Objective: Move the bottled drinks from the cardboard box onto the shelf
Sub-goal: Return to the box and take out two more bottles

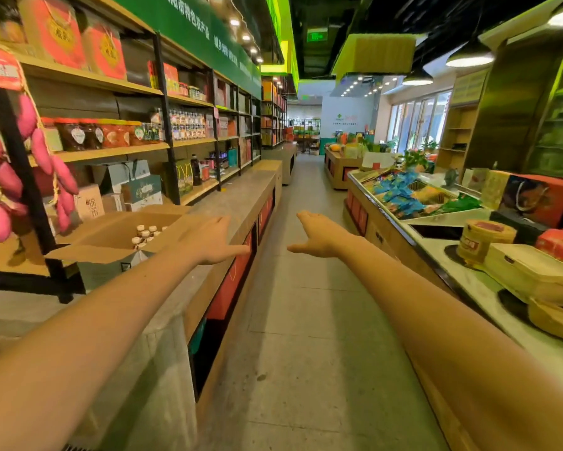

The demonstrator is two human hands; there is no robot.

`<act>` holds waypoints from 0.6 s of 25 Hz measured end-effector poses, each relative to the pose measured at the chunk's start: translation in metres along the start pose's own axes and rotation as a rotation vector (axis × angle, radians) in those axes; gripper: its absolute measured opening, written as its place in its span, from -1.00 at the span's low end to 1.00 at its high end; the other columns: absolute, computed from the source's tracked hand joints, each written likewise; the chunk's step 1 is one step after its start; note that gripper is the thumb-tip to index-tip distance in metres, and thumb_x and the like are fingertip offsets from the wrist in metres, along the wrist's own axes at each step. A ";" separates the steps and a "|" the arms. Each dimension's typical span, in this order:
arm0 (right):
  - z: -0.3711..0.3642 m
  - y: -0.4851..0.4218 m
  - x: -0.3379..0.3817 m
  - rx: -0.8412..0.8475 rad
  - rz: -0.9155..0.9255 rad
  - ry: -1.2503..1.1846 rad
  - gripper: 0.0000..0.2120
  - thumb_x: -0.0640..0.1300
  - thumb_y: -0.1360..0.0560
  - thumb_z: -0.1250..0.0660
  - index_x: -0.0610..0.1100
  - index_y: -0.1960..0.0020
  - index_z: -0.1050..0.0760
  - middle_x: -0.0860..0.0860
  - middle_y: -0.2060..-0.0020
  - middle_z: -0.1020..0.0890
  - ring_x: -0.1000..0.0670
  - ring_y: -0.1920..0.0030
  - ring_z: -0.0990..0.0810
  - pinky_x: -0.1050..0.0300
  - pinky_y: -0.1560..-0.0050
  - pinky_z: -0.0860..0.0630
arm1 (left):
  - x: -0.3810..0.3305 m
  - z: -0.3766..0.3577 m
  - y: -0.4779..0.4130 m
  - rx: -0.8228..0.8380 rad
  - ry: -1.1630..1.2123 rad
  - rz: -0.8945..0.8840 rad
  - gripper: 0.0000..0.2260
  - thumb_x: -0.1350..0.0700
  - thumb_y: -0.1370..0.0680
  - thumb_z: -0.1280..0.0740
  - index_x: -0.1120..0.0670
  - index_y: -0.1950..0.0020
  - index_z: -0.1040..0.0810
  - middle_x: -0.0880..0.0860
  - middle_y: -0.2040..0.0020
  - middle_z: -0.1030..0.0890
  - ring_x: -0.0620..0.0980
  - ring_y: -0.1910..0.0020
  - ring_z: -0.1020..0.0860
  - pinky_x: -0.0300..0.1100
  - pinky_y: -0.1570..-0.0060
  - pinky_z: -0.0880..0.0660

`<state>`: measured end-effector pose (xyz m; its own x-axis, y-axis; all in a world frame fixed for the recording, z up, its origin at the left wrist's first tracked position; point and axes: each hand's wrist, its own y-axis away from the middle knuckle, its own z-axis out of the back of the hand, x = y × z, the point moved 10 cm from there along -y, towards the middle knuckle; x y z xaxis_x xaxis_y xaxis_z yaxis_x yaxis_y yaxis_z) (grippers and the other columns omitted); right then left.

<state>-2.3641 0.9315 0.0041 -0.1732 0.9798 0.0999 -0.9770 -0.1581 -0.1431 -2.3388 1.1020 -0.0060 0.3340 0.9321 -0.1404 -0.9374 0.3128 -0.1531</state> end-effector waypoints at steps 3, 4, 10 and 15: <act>-0.001 -0.094 -0.016 0.005 0.089 -0.029 -0.29 0.08 -0.51 -0.31 -0.23 -0.49 -0.10 -0.17 -0.46 -0.26 -0.18 -0.44 -0.26 -0.04 -0.41 -0.25 | 0.024 0.003 -0.077 -0.032 -0.010 0.066 -0.20 -0.25 -0.47 -0.28 0.17 -0.52 -0.09 0.15 -0.51 -0.21 0.11 -0.45 -0.25 -0.03 -0.40 -0.25; -0.006 -0.129 -0.019 0.007 0.112 -0.053 -0.29 0.09 -0.50 -0.32 -0.21 -0.49 -0.11 -0.17 -0.45 -0.28 -0.18 -0.43 -0.28 -0.05 -0.40 -0.28 | 0.035 0.003 -0.101 -0.043 -0.006 0.094 -0.20 -0.26 -0.47 -0.28 0.17 -0.52 -0.10 0.15 -0.50 -0.23 0.11 -0.45 -0.27 -0.01 -0.39 -0.27; -0.055 -0.284 0.006 0.051 0.267 -0.061 -0.20 0.13 -0.49 -0.31 -0.24 -0.52 -0.03 -0.19 -0.49 -0.21 -0.18 -0.46 -0.24 -0.06 -0.43 -0.25 | 0.110 -0.015 -0.202 -0.061 -0.031 0.235 -0.22 -0.26 -0.47 -0.28 0.15 -0.51 -0.12 0.15 -0.50 -0.23 0.15 -0.44 -0.27 0.01 -0.38 -0.28; -0.103 -0.406 0.044 0.075 0.371 -0.063 -0.23 0.15 -0.50 -0.28 -0.24 -0.51 -0.07 -0.18 -0.48 -0.23 -0.17 -0.45 -0.25 -0.04 -0.43 -0.24 | 0.207 -0.042 -0.277 -0.067 -0.030 0.310 -0.25 -0.25 -0.44 -0.32 0.15 -0.47 -0.20 0.17 -0.43 -0.35 0.18 -0.34 -0.38 0.04 -0.27 -0.38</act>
<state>-1.9627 1.0512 -0.0352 -0.5219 0.8451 0.1154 -0.8523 -0.5115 -0.1088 -2.0058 1.2007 -0.0340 0.0291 0.9864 -0.1617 -0.9851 0.0009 -0.1720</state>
